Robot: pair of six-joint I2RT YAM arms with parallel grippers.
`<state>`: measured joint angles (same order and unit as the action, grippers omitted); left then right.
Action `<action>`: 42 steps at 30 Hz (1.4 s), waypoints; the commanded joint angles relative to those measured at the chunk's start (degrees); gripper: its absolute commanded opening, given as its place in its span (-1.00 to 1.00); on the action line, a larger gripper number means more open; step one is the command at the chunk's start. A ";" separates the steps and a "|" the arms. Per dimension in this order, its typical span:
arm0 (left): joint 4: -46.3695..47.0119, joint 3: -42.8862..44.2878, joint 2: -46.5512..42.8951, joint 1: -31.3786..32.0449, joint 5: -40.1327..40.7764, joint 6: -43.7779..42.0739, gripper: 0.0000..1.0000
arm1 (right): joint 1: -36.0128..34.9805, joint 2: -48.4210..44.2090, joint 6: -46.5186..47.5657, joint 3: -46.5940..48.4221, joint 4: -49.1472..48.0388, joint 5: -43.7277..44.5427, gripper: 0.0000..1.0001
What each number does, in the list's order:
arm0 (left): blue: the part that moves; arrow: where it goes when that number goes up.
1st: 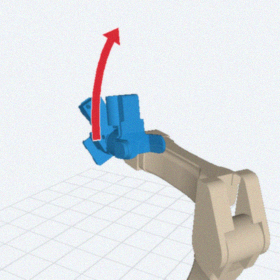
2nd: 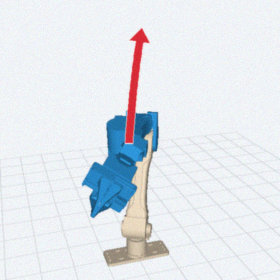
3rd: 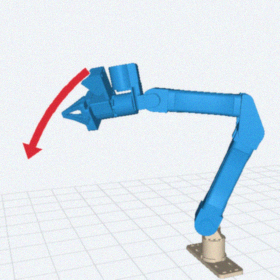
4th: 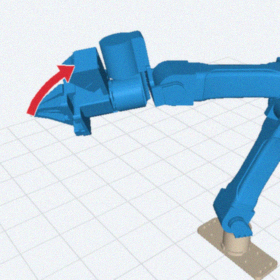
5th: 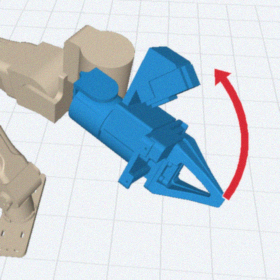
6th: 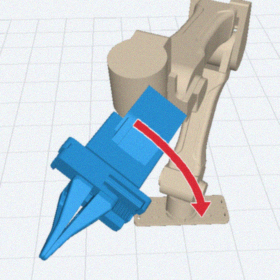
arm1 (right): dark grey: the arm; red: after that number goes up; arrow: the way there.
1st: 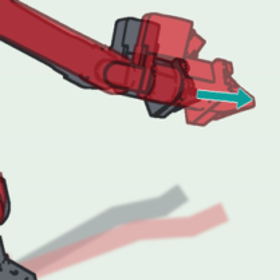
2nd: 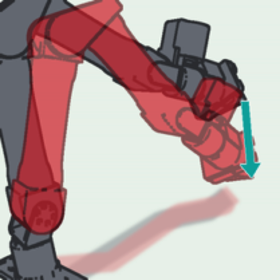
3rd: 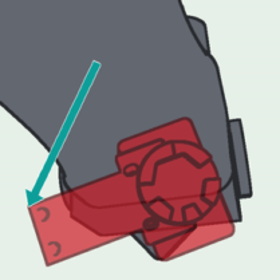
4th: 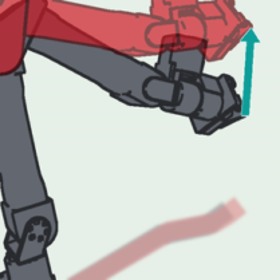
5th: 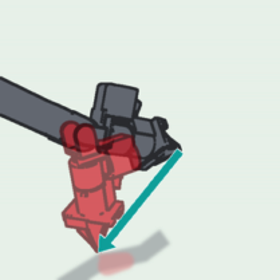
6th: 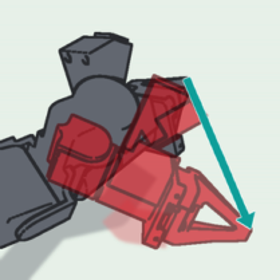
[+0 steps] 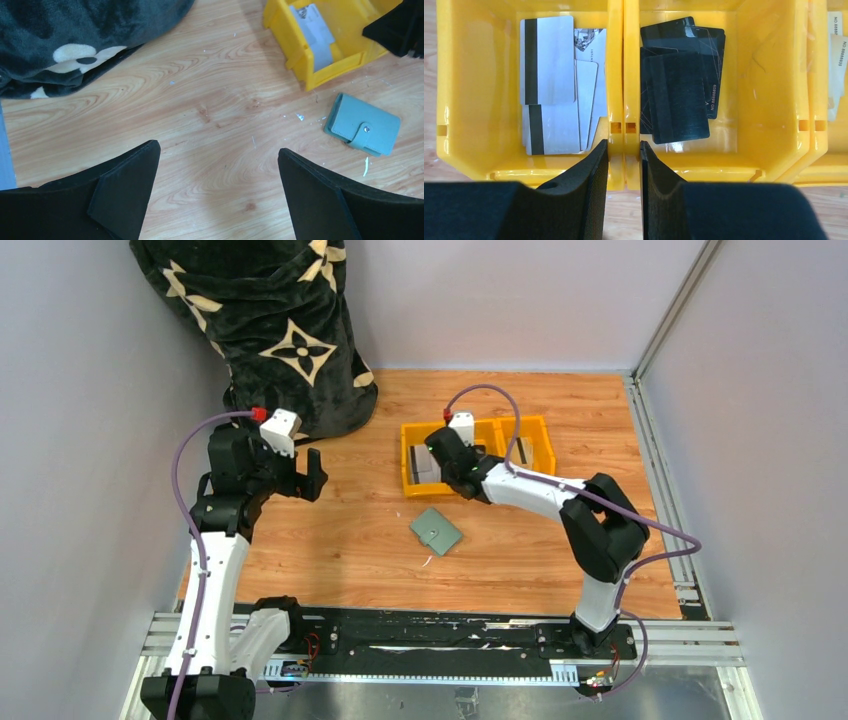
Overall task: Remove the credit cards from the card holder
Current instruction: Move the storage box to the center of the board, then pick up the card holder from the center of the board.
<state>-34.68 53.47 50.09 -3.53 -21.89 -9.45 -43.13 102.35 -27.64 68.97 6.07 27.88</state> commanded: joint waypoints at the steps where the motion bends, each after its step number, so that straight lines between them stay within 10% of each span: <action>1: -1.81 0.24 -1.03 -0.16 -1.17 -0.68 1.00 | -4.45 3.29 -3.66 3.12 1.97 5.97 -1.00; 14: -4.04 0.49 -1.93 -0.17 -3.96 -2.12 1.00 | -10.48 8.21 -7.61 10.29 2.09 9.54 -0.87; 20: -5.21 1.77 -1.96 -0.16 -4.98 -2.21 1.00 | -11.39 2.99 -3.17 9.34 2.39 9.87 0.32; 26: -5.90 2.15 -2.54 -0.17 -5.59 -2.20 1.00 | -11.23 -8.85 0.18 0.75 1.10 4.82 0.98; 34: -8.92 4.62 -2.95 -0.21 -4.45 -2.92 1.00 | -10.39 -23.72 8.57 -15.80 -4.97 -14.23 1.00; 42: -10.59 5.93 -3.20 -0.16 -4.61 -1.86 1.00 | -10.39 -17.57 9.73 -20.25 -7.44 -19.92 0.95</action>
<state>-43.42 57.23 47.31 -3.53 -26.30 -11.73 -53.74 81.43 -20.32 48.84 0.82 12.32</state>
